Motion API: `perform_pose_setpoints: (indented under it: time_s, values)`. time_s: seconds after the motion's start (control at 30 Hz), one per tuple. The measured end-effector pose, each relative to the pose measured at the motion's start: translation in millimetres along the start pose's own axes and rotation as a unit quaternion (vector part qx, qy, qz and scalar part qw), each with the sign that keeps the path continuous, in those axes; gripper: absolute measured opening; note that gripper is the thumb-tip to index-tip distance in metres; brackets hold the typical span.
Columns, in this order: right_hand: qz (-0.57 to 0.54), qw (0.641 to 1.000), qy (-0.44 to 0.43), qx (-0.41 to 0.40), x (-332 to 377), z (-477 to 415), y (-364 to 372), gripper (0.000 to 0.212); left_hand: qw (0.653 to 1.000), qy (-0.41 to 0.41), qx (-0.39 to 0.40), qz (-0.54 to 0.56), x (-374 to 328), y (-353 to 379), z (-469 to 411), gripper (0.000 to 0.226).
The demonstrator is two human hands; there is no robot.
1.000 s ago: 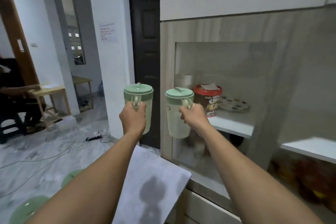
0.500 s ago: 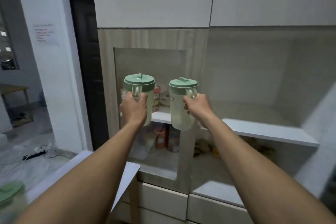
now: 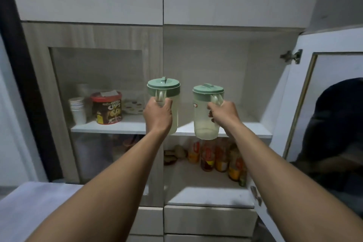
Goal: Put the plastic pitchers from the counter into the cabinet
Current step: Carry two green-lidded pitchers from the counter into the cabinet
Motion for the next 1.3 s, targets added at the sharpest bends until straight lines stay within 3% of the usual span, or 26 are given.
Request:
perform_pose_setpoints:
  time_s: [0.4, 0.67, 0.93, 1.1, 1.3]
  values:
    - [0.004, 0.996, 0.010, -0.088, -32.2, -90.2, -58.2, 0.009, 0.996, 0.017, 0.072, 0.043, 10.3, 138.1, -53.5, 0.019]
    - [0.008, 0.992, 0.016, -0.127, -68.3, -158.6, -78.2, 0.013, 0.991, -0.020, 0.106, 0.079, 38.3, 231.8, -83.2, 0.021]
    - [0.008, 0.989, 0.026, -0.142, -140.4, -270.7, -90.5, 0.013, 0.989, -0.037, 0.124, 0.070, 89.1, 355.2, -122.6, 0.030]
    - [0.040, 0.989, 0.035, -0.135, -191.3, -353.1, -92.5, 0.012, 0.990, -0.056, 0.111, 0.070, 123.2, 432.4, -151.8, 0.019]
    - [0.051, 0.989, 0.050, -0.132, -250.6, -442.8, -88.0, 0.020, 0.990, -0.080, 0.112, 0.029, 155.0, 508.0, -189.8, 0.034]
Point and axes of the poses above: each hand's wrist, its own z-axis away from the middle knuckle, its own y-axis out of the palm, x = y × z, the point moved 10 cm from there along -z, towards the middle knuckle, and after that the axes turned 1 degree about -y, right-handed, at the moved point
